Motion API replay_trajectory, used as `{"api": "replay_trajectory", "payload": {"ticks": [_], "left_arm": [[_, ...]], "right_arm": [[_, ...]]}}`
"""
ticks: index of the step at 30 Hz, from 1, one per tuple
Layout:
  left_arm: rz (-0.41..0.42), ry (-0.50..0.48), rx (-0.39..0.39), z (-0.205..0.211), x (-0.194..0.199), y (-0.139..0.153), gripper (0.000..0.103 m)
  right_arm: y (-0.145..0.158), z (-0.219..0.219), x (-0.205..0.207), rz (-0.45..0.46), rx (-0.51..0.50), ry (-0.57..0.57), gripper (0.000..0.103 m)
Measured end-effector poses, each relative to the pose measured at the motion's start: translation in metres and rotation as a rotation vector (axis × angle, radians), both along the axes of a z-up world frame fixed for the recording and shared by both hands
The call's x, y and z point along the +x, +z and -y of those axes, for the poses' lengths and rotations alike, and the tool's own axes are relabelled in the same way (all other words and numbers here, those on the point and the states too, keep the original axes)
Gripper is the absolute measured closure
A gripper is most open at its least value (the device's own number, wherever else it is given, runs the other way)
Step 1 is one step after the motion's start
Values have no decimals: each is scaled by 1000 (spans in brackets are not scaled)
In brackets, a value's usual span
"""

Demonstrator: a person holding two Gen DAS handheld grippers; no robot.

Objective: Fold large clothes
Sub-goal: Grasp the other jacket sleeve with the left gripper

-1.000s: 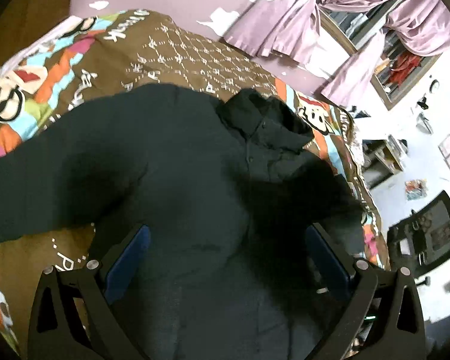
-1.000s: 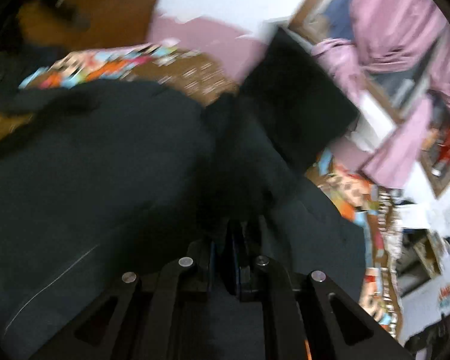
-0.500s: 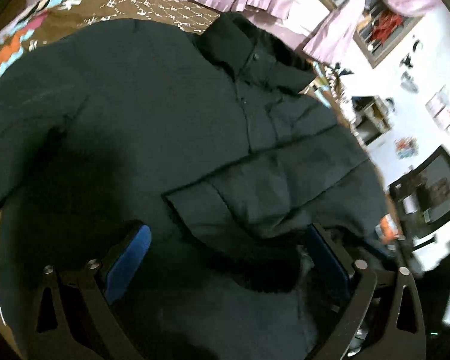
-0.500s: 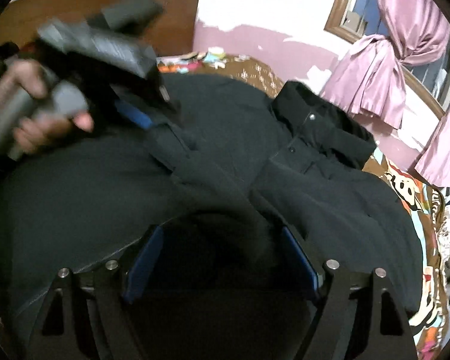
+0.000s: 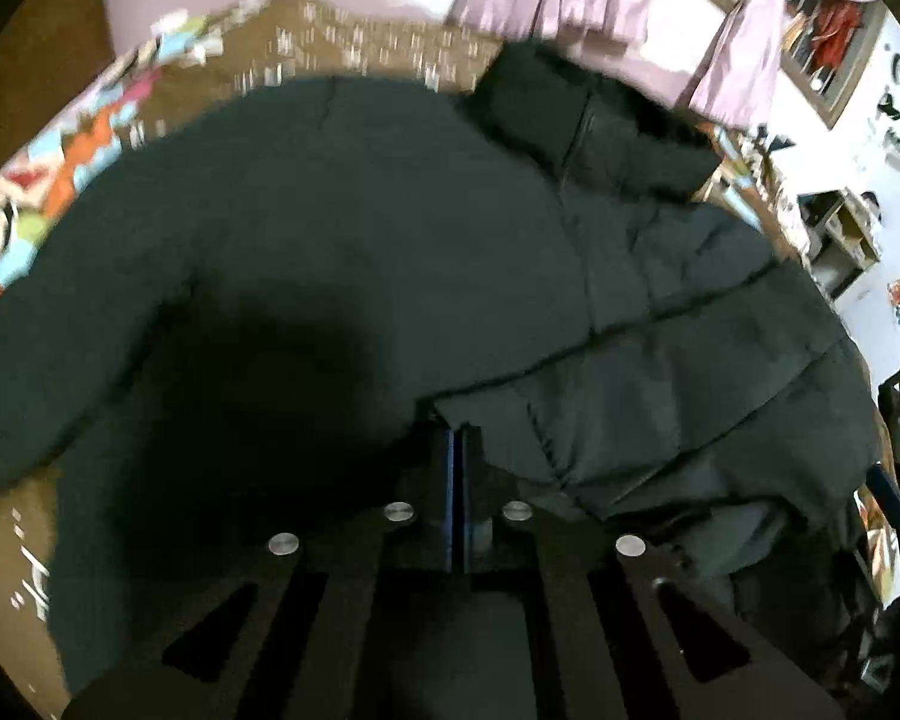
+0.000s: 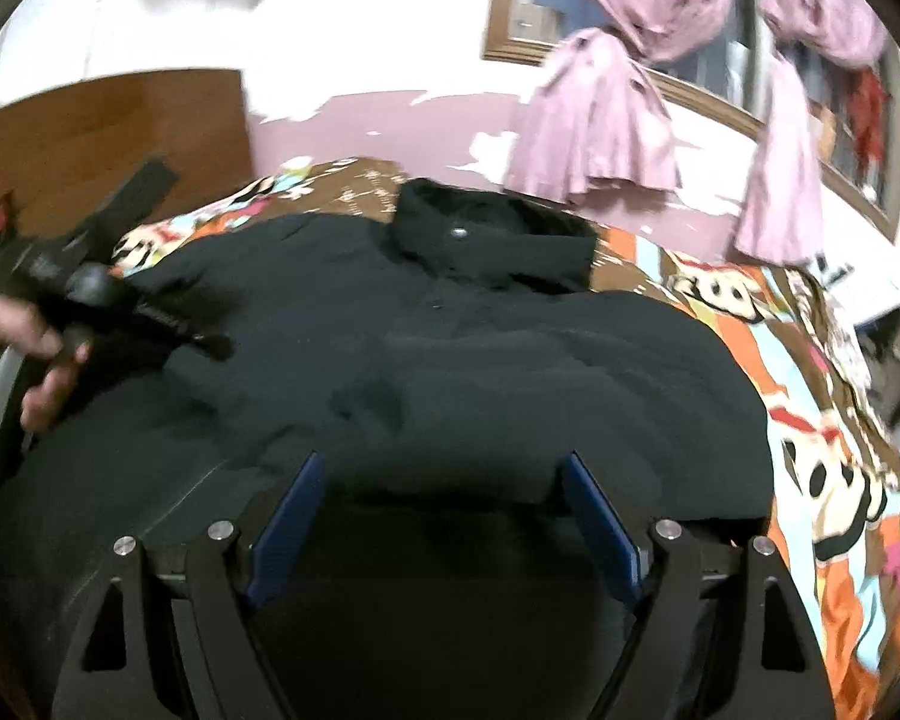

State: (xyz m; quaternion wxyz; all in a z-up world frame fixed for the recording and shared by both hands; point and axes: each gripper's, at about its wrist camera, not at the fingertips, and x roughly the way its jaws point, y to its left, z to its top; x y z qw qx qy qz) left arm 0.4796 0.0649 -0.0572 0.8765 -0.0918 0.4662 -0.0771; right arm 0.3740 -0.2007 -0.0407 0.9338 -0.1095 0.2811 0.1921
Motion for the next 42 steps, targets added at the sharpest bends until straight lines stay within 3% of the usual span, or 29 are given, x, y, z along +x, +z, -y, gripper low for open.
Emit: {"api": "replay_trajectory", "payload": {"ticks": [5, 7, 10, 14, 16, 20, 24, 27, 28, 32, 34, 35, 39, 42], "left_arm": [[209, 41, 137, -1, -3, 42, 103], [238, 53, 198, -1, 2, 49, 103], [187, 40, 257, 1, 16, 34, 103], [47, 24, 292, -4, 37, -14, 103], [-11, 29, 252, -14, 42, -29, 103], [-30, 25, 196, -23, 44, -37, 103], [-19, 34, 140, -27, 36, -33, 103], [-27, 39, 49, -41, 31, -26, 99], [-39, 44, 6, -47, 28, -23, 92], [-23, 39, -97, -59, 13, -3, 41], [11, 77, -129, -71, -3, 10, 30], [24, 84, -152, -77, -10, 15, 25], [45, 176, -285, -114, -38, 22, 24], [61, 282, -313, -150, -54, 24, 24]], "right_arm": [[14, 7, 19, 4, 39, -72, 22], [20, 1, 30, 10, 28, -82, 21], [18, -17, 56, -33, -28, -83, 17], [-9, -37, 92, -169, -68, -65, 17], [-23, -41, 105, -231, -67, -86, 17], [-51, -46, 123, -309, -122, -118, 9], [-67, -53, 124, -306, -186, -133, 6], [-70, -53, 119, -287, -187, -140, 5], [-70, -51, 116, -270, -179, -147, 5], [-74, -58, 98, -136, -213, -184, 3], [-72, -67, 97, -114, -263, -196, 2], [-71, -69, 96, -105, -276, -199, 2], [-54, -67, 83, -24, -244, -179, 1], [-32, -76, 72, 54, -241, -145, 0]]}}
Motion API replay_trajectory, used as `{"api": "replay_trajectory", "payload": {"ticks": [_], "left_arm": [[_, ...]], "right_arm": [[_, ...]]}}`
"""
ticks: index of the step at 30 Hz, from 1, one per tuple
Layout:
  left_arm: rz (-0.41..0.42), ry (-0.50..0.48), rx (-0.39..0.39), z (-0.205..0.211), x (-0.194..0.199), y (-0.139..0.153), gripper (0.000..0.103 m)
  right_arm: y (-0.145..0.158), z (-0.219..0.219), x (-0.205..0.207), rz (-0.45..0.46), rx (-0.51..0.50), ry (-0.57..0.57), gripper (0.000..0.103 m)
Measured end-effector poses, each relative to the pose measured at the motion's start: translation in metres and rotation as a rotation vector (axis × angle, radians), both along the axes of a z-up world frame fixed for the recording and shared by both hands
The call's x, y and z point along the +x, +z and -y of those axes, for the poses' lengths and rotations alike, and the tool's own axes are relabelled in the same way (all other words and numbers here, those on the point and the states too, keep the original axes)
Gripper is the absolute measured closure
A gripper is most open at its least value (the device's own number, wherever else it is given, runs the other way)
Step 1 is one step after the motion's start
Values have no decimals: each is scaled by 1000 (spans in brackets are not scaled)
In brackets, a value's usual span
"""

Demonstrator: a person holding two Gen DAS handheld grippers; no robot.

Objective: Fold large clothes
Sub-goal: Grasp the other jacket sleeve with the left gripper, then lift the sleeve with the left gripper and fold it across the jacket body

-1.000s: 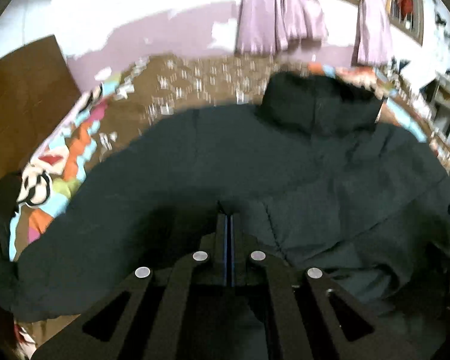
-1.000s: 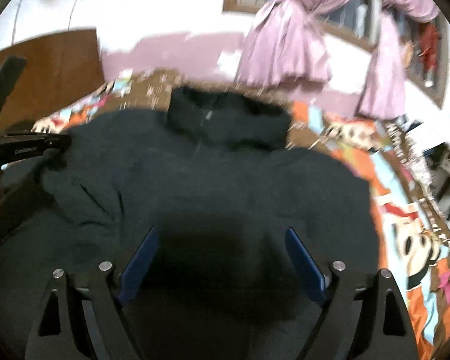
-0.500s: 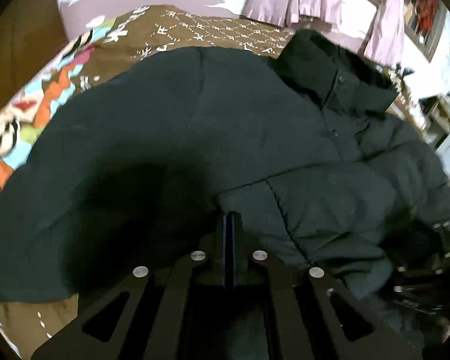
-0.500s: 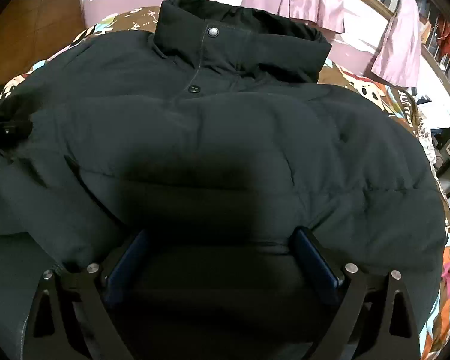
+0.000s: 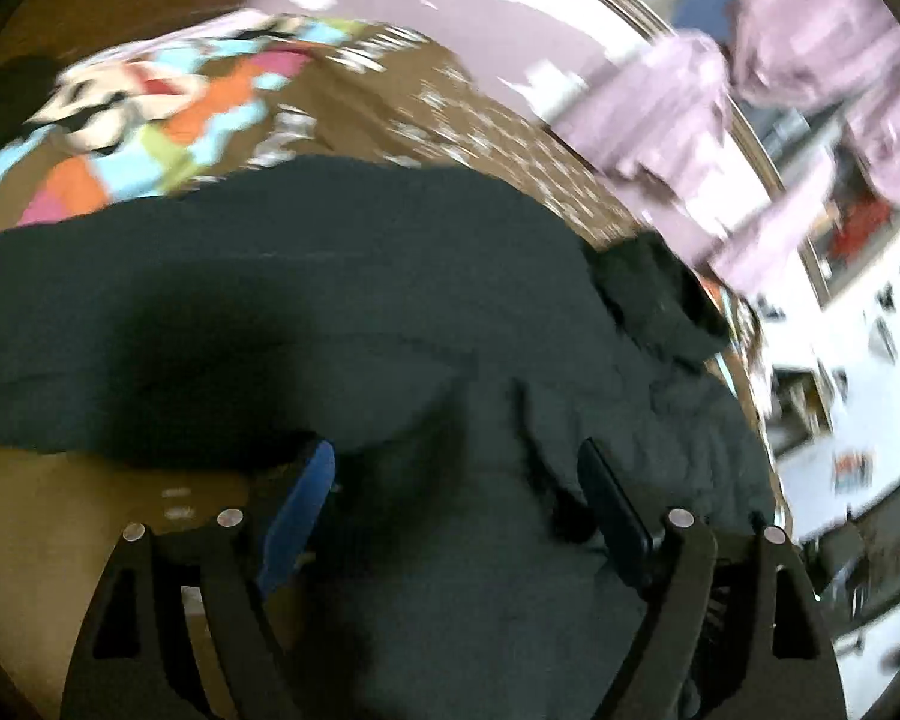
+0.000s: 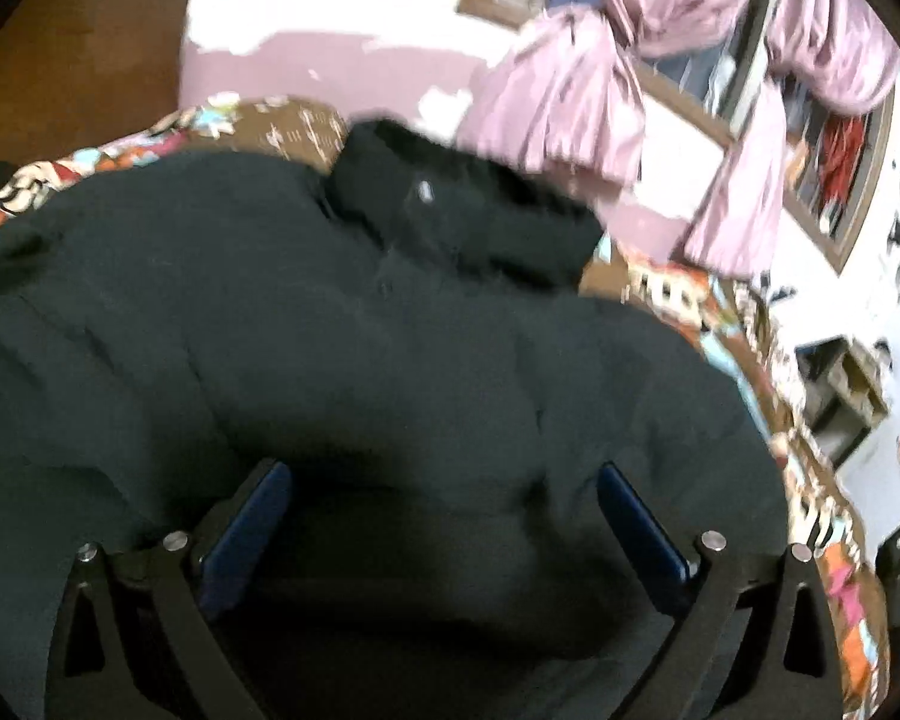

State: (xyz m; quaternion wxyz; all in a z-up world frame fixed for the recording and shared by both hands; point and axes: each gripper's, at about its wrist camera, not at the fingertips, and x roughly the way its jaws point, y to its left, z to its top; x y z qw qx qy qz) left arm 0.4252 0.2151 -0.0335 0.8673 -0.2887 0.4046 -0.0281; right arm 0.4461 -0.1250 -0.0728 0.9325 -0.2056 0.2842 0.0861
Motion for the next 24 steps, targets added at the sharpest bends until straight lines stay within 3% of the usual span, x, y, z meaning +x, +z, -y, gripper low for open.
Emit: {"api": "replay_trajectory", "payload": {"ticks": [3, 5, 9, 12, 16, 19, 24], "left_arm": [[34, 127, -2, -39, -23, 3, 19], [70, 247, -44, -67, -42, 2, 17], [81, 445, -121, -116, -80, -8, 16], [70, 565, -90, -142, -102, -14, 15], [58, 716, -37, -173, -136, -25, 15], [68, 762, 4, -192, -155, -32, 15], [51, 761, -24, -216, -177, -56, 15]], "right_arm": [[22, -19, -4, 22, -1, 73, 0], [35, -40, 0, 4, 3, 123, 0], [47, -82, 16, -119, 24, 204, 0], [48, -111, 31, -227, 60, 235, 0], [48, -140, 46, -241, 110, 188, 0], [42, -164, 55, -239, 114, 156, 0], [27, -195, 63, -228, 81, 171, 0]]}}
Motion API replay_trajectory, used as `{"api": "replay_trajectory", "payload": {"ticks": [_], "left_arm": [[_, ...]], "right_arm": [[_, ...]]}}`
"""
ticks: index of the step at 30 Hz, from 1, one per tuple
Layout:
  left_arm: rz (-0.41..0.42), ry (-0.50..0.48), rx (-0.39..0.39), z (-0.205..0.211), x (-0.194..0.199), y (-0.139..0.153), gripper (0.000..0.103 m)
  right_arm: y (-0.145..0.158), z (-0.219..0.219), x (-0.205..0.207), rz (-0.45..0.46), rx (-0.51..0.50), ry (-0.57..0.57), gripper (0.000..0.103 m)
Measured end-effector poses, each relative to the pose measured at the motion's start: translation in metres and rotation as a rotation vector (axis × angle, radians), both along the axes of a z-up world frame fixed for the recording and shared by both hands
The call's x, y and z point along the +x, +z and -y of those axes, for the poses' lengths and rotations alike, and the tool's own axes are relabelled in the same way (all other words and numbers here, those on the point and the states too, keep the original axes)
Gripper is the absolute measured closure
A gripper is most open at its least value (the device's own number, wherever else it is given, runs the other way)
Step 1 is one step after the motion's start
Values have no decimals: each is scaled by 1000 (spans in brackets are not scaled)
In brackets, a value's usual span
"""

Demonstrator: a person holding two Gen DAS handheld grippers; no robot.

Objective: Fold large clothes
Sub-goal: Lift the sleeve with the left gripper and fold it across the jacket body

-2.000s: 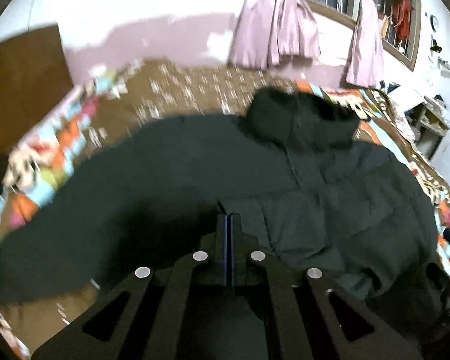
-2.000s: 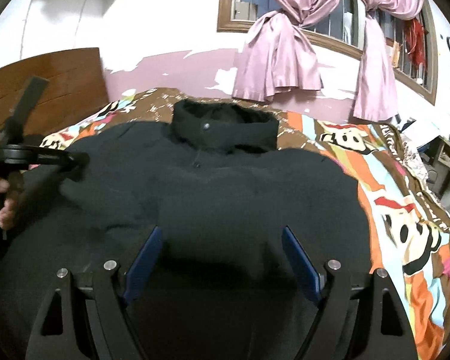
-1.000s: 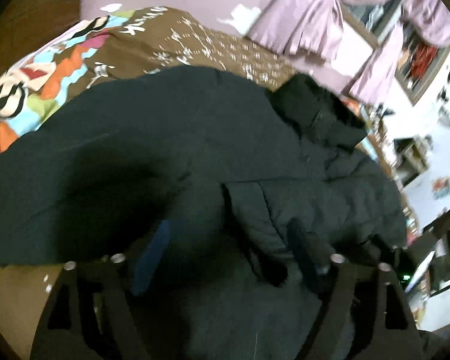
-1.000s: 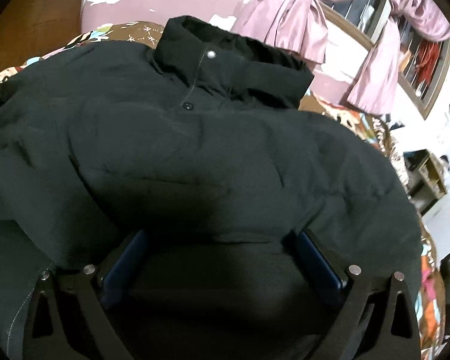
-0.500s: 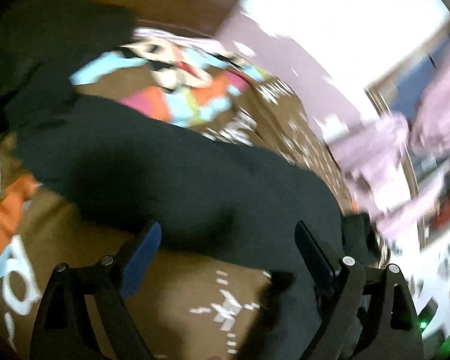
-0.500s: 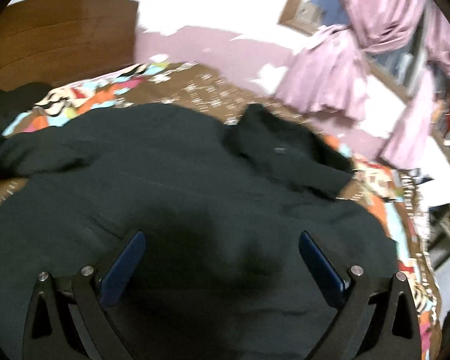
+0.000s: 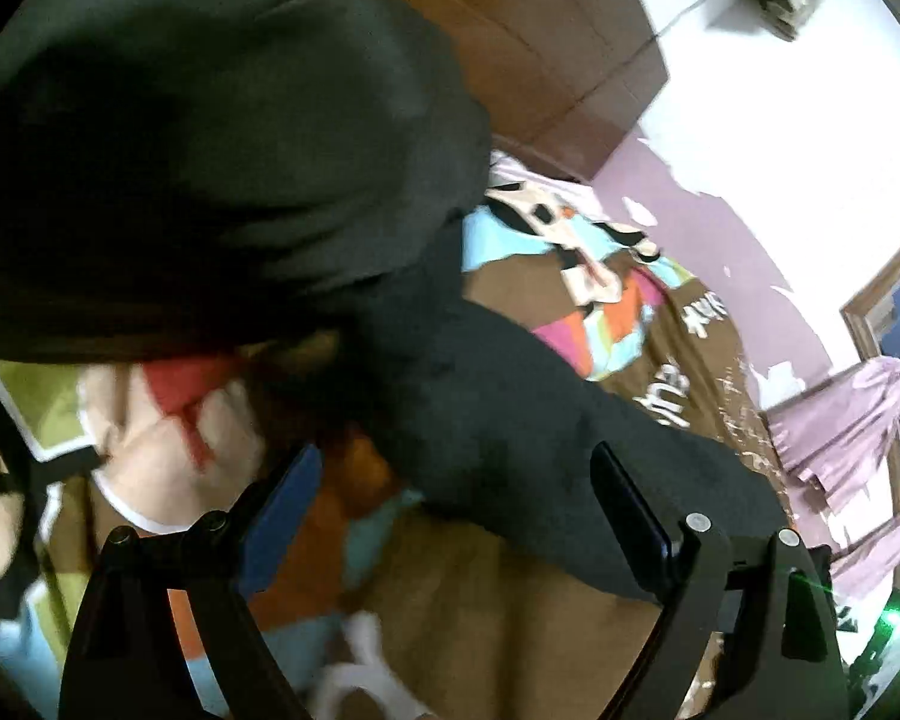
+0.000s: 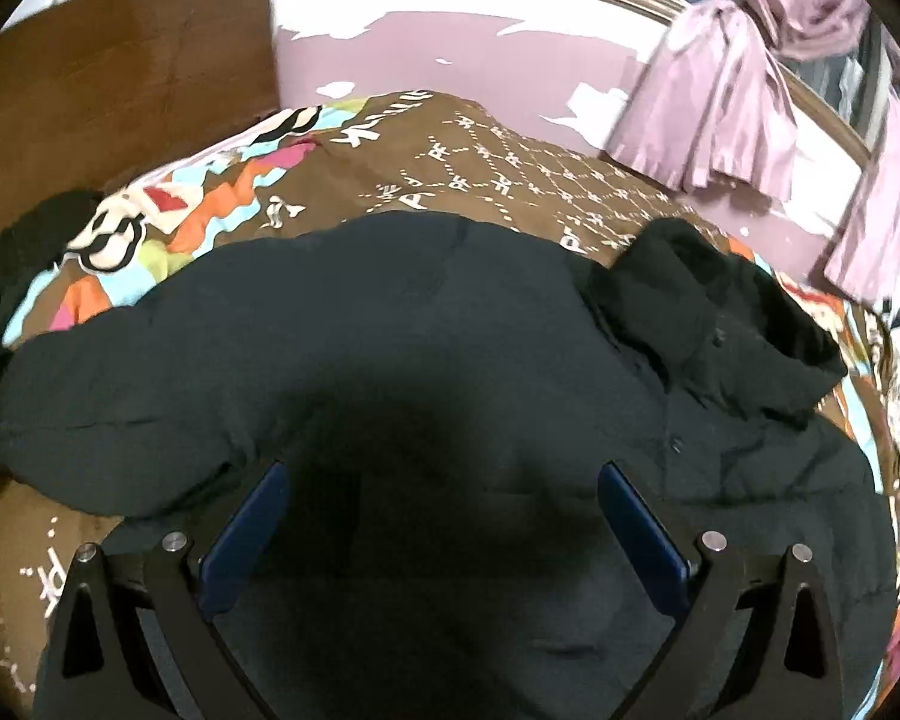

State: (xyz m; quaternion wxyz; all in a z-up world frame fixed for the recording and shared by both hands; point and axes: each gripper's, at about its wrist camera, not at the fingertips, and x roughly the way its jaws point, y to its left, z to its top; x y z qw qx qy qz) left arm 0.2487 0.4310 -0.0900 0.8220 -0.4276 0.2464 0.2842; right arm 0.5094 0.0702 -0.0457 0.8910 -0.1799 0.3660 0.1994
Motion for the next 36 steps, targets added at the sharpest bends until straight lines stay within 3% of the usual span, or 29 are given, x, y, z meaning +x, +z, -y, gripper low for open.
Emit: {"api": "replay_trajectory", "payload": {"ticks": [6, 11, 18, 21, 23, 24, 26, 28, 32, 36], "left_arm": [[-55, 18, -76, -21, -18, -29, 15], [-135, 0, -16, -26, -8, -37, 16], [-114, -65, 83, -8, 8, -34, 17], [-149, -76, 131, 0, 17, -34, 38], [-190, -87, 136, 0, 23, -35, 69], [-207, -87, 140, 0, 25, -35, 73], [-204, -98, 172, 6, 25, -31, 92], [-192, -123, 236, 20, 21, -21, 97], [-125, -160, 321, 43, 32, -1, 99], [-43, -242, 510, 78, 29, 34, 99]], "right_arm": [[-35, -13, 4, -48, -37, -2, 0], [-53, 0, 9, -95, 63, -9, 0], [-58, 6, 10, -106, 121, -10, 0], [-59, 6, 8, -97, 121, -11, 0], [-60, 6, 8, -96, 124, -11, 0], [-60, 6, 8, -96, 125, -12, 0], [-61, 6, 8, -95, 126, -13, 0], [-61, 4, 7, -89, 124, -14, 0], [-55, 3, 8, -100, 125, -14, 0], [-30, 4, 0, -101, 90, 33, 0]]}}
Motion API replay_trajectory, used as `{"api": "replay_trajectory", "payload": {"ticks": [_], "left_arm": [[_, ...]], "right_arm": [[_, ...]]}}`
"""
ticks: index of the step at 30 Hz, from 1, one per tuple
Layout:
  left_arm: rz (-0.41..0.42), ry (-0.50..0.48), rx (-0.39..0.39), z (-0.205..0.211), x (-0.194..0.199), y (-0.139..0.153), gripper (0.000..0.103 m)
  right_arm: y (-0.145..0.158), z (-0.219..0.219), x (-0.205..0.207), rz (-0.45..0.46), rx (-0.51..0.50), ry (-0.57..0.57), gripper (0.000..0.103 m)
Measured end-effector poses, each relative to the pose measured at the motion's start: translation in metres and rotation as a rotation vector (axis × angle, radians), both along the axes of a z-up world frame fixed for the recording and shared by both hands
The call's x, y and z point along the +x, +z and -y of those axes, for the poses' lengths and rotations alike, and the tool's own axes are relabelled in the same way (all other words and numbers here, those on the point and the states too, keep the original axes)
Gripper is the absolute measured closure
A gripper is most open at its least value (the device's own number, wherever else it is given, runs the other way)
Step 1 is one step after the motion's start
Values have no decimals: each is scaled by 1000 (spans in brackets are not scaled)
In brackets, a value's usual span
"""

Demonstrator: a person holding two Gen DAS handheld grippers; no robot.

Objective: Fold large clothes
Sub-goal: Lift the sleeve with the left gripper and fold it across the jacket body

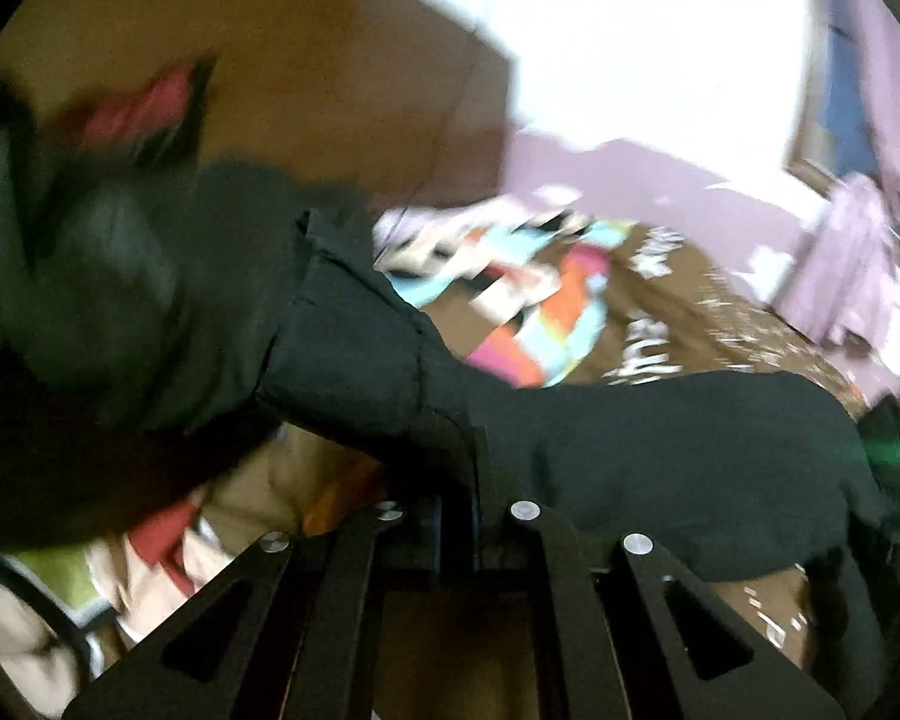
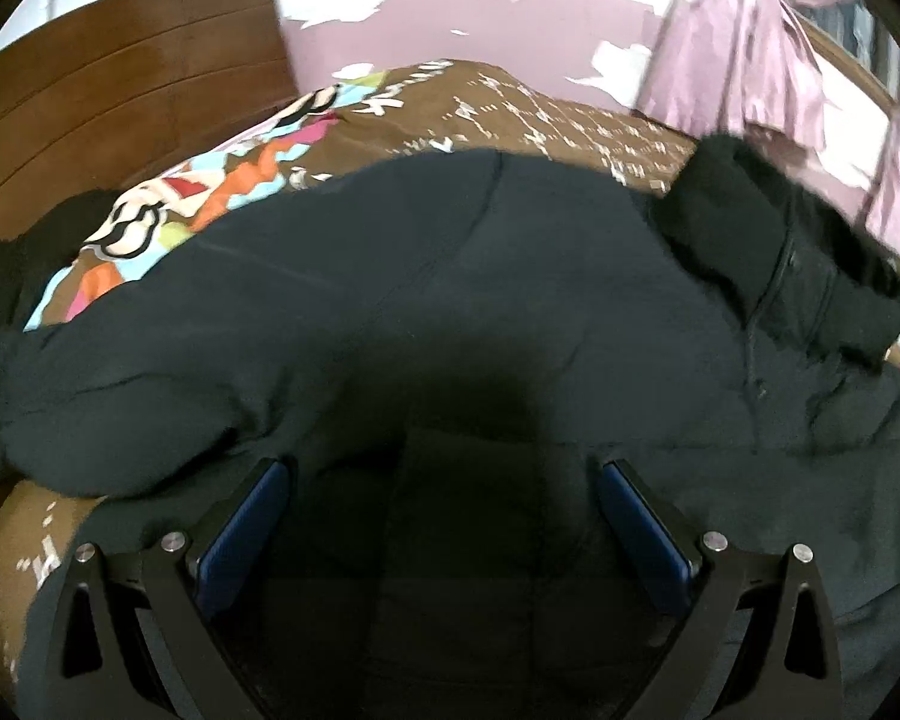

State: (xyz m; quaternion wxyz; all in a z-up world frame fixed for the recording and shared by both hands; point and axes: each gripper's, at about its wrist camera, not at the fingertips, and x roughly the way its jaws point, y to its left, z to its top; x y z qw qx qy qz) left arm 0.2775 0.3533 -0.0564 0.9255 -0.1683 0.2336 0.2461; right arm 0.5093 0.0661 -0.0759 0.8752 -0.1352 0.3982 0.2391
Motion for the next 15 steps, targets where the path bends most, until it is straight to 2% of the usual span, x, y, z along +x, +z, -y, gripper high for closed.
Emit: {"api": "replay_trajectory", "payload": {"ticks": [1, 5, 10, 13, 15], "left_arm": [[21, -47, 74, 15, -3, 11, 99], [101, -189, 224, 61, -4, 42, 99], [190, -356, 287, 112, 3, 83, 99], [217, -429, 294, 140, 12, 98, 99], [217, -468, 294, 158, 18, 105, 99]], "right_arm": [[9, 1, -4, 6, -22, 17, 0], [47, 26, -29, 13, -53, 71, 0], [84, 86, -61, 36, 18, 41, 0], [90, 125, -72, 50, 71, -30, 0], [88, 145, -74, 48, 104, -37, 0]]}}
